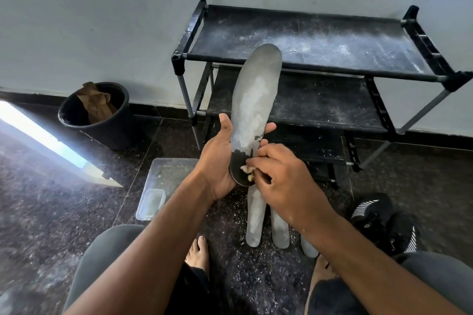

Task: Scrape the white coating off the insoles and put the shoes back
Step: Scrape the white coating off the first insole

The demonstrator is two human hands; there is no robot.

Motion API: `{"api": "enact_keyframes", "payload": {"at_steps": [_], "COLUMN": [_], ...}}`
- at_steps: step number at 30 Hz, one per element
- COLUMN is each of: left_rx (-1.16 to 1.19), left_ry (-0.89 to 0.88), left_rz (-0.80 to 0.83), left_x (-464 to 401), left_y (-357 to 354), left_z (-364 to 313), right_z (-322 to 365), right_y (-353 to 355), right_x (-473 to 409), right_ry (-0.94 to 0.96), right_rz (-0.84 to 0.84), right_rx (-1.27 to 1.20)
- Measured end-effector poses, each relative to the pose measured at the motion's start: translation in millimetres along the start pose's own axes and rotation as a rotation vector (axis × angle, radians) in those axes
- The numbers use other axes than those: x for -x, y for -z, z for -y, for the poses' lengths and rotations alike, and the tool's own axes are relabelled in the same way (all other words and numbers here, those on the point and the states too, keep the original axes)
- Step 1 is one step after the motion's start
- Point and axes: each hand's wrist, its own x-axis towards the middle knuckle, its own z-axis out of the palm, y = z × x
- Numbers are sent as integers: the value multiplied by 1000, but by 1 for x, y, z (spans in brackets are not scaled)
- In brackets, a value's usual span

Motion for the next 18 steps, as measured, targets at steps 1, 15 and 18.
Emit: {"api": "enact_keyframes", "payload": {"at_steps": [1,15,18], "left_rx": [4,-112,-17], "left_ry": [-3,-20,-15], "left_rz": [-4,-103,-78], "left_x": [0,2,3], "left_y": [0,-7,-4], "left_z": [-1,7,3], "right_z": [2,5,0], "right_y": [-2,-5,0], "right_x": [0,-1,2], "right_ry": [18,64,15], "right_rz": [2,-43,-51], "right_rx": [-4,-67,-135]}}
